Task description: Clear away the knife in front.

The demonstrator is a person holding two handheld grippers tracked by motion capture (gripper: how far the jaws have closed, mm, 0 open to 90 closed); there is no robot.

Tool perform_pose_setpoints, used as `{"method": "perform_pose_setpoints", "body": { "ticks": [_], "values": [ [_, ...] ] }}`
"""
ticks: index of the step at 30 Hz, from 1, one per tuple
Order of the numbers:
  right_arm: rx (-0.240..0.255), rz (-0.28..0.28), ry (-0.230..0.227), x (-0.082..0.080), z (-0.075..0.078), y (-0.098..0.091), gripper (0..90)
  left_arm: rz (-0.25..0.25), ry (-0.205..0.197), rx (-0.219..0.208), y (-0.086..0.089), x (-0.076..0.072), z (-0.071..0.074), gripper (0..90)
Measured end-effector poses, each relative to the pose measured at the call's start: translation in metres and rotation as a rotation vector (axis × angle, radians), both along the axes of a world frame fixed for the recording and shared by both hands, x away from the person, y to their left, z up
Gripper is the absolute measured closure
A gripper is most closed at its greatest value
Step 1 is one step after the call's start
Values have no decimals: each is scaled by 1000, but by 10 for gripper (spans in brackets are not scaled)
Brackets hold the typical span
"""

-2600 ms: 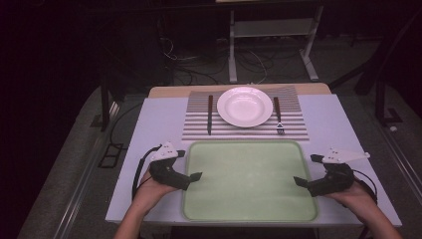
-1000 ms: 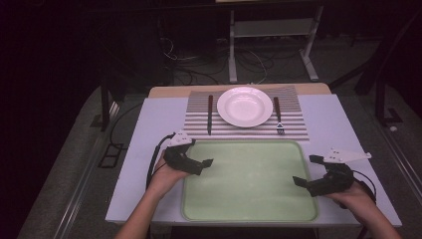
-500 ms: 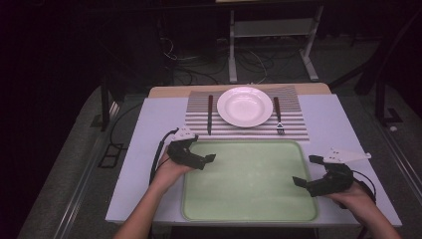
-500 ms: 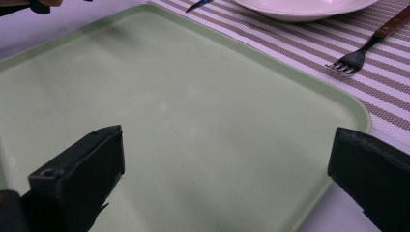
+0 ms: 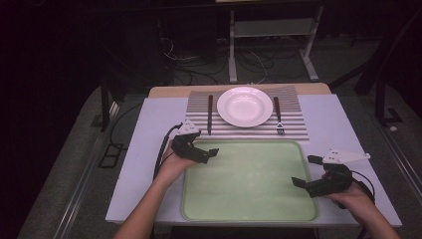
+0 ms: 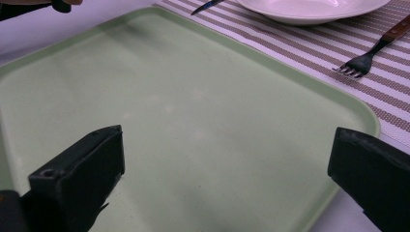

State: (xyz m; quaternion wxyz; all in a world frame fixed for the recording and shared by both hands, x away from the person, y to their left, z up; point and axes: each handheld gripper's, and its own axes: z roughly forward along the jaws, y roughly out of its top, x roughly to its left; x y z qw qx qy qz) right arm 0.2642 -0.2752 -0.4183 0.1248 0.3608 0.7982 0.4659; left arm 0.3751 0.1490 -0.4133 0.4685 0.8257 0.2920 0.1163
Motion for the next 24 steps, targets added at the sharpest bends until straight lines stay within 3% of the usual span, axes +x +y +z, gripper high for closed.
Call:
{"method": "perform_pose_setpoints", "body": {
  "ticks": [24],
  "values": [
    [3,2,6,0,-1,0,0,14,-13,0,-15,30,1,56]
  ]
}}
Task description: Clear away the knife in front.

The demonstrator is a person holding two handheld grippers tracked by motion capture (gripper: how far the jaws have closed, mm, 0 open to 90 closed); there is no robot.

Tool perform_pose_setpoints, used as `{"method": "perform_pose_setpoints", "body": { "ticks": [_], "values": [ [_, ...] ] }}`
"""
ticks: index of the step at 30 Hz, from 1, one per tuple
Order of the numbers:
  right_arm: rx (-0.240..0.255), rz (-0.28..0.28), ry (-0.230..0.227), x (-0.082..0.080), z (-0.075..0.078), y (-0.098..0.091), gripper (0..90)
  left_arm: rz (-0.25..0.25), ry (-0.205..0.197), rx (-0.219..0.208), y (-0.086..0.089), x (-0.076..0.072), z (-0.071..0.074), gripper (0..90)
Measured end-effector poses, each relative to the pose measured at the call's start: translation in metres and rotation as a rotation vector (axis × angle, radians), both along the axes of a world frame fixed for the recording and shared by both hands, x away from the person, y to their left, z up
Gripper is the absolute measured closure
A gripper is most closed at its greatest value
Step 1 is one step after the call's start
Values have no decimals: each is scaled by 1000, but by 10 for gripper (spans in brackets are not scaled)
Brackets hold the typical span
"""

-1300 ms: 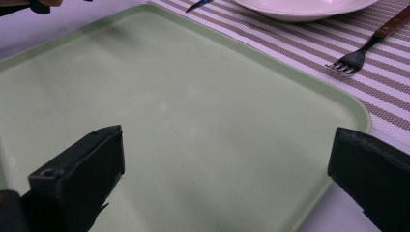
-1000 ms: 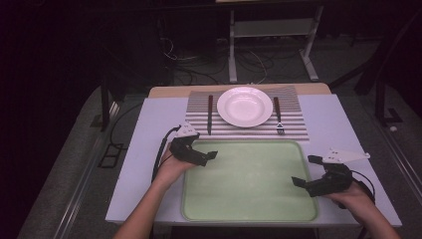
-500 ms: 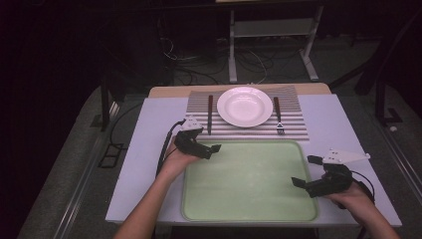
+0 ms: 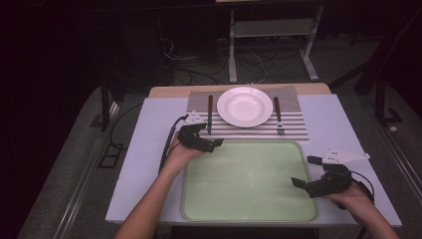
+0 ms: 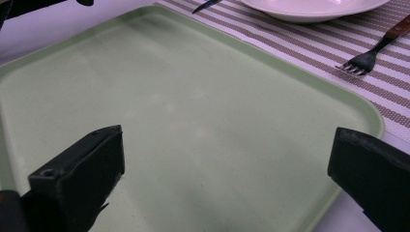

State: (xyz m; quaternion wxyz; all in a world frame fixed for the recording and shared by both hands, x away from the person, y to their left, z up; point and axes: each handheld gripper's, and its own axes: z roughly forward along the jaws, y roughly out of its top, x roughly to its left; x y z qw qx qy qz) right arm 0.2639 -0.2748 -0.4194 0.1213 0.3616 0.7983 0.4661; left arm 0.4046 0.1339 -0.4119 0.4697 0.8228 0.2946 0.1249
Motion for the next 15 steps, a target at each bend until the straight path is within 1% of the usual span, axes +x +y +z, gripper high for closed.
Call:
{"method": "perform_pose_setpoints", "body": {
  "ticks": [2,7,8,9,10,15],
  "values": [
    [1,0,0,0,0,0,0,2,1,-7,0,3,0,60],
    [5,-2,2,1,0,-1,0,9,0,-4,-3,10,0,68],
    [4,-1,2,1,0,-1,0,8,0,-5,-3,11,-1,75],
    [2,0,4,0,0,-1,0,6,-4,-1,-4,14,-1,114],
    [2,0,4,0,0,-1,0,6,-4,-1,-4,14,-1,128],
    [5,-4,1,0,0,-2,0,16,-3,-1,-5,20,-3,143]
  ]
}}
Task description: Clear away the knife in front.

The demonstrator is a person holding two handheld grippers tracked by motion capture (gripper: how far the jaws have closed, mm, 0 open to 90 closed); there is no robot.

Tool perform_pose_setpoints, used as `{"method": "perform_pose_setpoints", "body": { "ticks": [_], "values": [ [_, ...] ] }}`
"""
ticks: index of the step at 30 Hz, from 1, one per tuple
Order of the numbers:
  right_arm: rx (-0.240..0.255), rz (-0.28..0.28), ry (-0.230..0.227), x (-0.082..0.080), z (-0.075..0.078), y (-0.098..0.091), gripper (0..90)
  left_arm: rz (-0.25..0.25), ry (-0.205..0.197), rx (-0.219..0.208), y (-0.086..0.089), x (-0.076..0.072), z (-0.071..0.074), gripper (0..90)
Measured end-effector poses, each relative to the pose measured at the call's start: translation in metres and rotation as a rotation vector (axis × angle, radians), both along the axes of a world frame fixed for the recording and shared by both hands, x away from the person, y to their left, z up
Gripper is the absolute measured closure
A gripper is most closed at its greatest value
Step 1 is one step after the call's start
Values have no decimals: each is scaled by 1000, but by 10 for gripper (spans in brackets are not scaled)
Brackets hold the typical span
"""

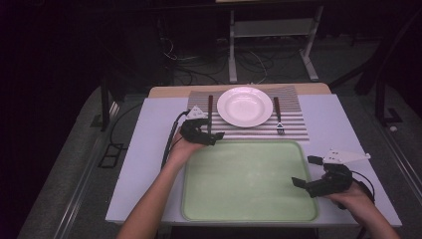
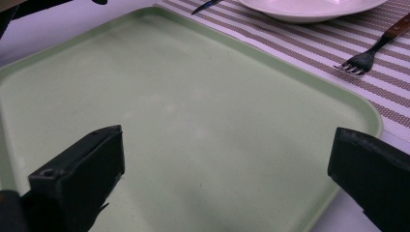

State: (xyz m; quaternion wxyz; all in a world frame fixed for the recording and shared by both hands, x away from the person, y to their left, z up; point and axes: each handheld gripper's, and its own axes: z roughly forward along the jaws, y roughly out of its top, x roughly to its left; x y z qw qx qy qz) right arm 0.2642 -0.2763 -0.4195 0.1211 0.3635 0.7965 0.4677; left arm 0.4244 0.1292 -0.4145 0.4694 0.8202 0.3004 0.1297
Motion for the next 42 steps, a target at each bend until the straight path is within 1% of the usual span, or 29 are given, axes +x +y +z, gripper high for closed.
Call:
{"method": "perform_pose_setpoints", "body": {
  "ticks": [1,4,10,11,12,13,15,18,21,22,23,24,25,26,27,28,29,30,33,34,35,36,37,38,39,40,41,42],
  "values": [
    [0,0,0,0,0,0,0,2,-2,8,1,1,0,143],
    [0,1,0,0,0,0,0,15,6,15,2,5,-1,165],
    [1,2,-2,0,0,0,0,15,1,18,0,14,-2,192],
    [0,2,-2,0,0,0,0,14,-1,18,0,15,-2,211],
    [0,2,-2,0,0,0,0,12,0,20,-1,17,-3,211],
    [1,0,-2,0,0,0,0,7,4,29,-2,20,-5,234],
    [0,-2,-3,0,0,0,0,4,5,34,-2,22,-6,244],
    [-1,-3,0,0,0,0,0,12,8,35,-2,29,-7,276],
    [0,-2,0,0,0,0,0,14,10,32,-2,33,-7,299],
    [-1,0,0,0,-1,1,0,28,14,48,-3,37,-7,325],
    [-1,0,0,0,-1,1,0,28,14,48,-3,37,-7,345],
    [-2,0,2,0,-1,1,0,32,18,49,-3,39,-7,345],
    [-5,3,1,0,-1,1,0,40,21,58,-2,44,-7,379],
    [-5,3,1,0,-1,1,0,40,21,58,-2,44,-7,415],
    [-4,4,1,0,-1,1,0,43,22,55,-2,46,-7,415],
    [-4,5,1,0,-1,1,0,48,28,51,-2,48,-8,469],
    [-4,5,1,0,-1,1,0,52,35,61,-2,50,-9,469],
    [-3,5,-1,1,-1,1,0,62,39,66,-1,55,-11,523],
    [-3,3,-1,1,-1,1,0,64,47,74,1,59,-13,573],
    [-1,3,1,1,-1,1,0,74,48,81,1,62,-15,627],
    [-1,3,1,1,-1,1,0,76,49,85,1,63,-15,627],
    [-1,2,0,1,-2,1,0,78,44,87,1,64,-17,684],
    [-1,2,0,1,-2,1,0,84,38,93,1,66,-18,684],
    [-2,1,-1,1,-2,1,0,92,42,92,1,67,-20,736],
    [-1,1,0,1,-1,1,0,95,55,84,1,69,-22,751],
    [-1,1,0,1,-1,1,0,92,64,87,0,71,-23,751],
    [5,3,1,1,-1,1,0,89,66,96,0,72,-24,801],
    [7,4,1,1,-1,1,0,84,75,110,-4,75,-25,824]
  ]
}}
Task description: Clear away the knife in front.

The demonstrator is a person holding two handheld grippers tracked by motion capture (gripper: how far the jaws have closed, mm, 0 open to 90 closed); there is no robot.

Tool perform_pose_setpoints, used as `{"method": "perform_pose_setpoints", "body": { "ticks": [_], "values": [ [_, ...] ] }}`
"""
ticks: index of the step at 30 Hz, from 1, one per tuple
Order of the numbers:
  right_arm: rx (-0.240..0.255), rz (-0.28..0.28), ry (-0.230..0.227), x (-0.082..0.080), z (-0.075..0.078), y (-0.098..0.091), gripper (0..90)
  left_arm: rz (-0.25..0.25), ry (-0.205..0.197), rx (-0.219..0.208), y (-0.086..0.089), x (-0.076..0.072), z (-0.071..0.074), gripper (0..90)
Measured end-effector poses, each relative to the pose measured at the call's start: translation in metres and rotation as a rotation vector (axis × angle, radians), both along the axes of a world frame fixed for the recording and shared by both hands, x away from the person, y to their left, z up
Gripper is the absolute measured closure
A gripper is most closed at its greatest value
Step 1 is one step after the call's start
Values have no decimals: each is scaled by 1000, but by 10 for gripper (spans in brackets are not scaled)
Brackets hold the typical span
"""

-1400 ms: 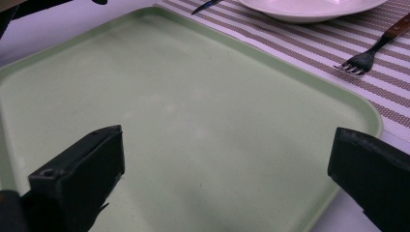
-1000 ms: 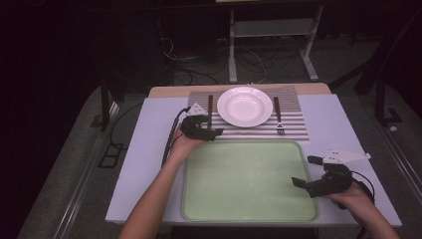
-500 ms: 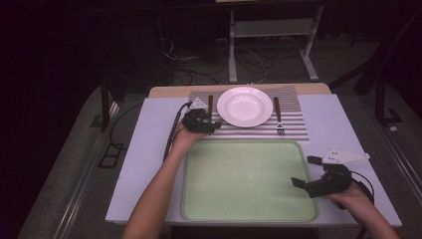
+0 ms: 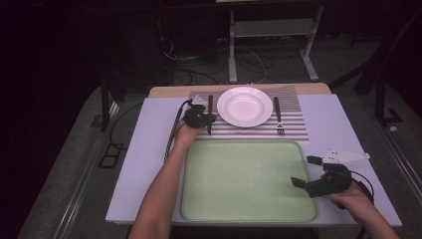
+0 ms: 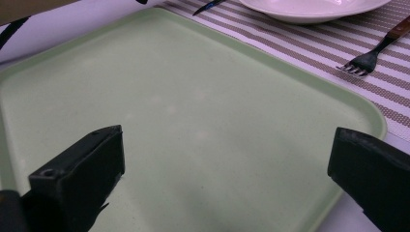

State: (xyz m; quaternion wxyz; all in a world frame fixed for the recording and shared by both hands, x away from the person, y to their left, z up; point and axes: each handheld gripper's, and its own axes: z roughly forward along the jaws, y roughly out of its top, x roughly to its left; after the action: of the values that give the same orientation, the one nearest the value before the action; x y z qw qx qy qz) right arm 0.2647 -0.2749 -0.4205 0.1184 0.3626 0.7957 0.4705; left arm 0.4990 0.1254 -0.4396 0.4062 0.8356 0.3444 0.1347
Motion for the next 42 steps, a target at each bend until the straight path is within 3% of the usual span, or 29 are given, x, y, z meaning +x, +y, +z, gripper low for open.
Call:
{"method": "perform_pose_setpoints", "body": {
  "ticks": [2,5,9,26,42],
  "values": [
    [-2,2,1,0,0,0,0,-3,2,6,-2,1,0,840],
    [-7,6,-2,0,0,1,0,-2,-7,48,-8,5,-1,894],
    [-5,5,-2,0,0,0,0,16,33,78,-10,13,-6,896],
    [5,4,1,0,0,-1,1,32,64,77,-6,15,-10,896],
    [14,9,5,-1,0,0,1,54,76,97,12,14,-8,896]
  ]
}}
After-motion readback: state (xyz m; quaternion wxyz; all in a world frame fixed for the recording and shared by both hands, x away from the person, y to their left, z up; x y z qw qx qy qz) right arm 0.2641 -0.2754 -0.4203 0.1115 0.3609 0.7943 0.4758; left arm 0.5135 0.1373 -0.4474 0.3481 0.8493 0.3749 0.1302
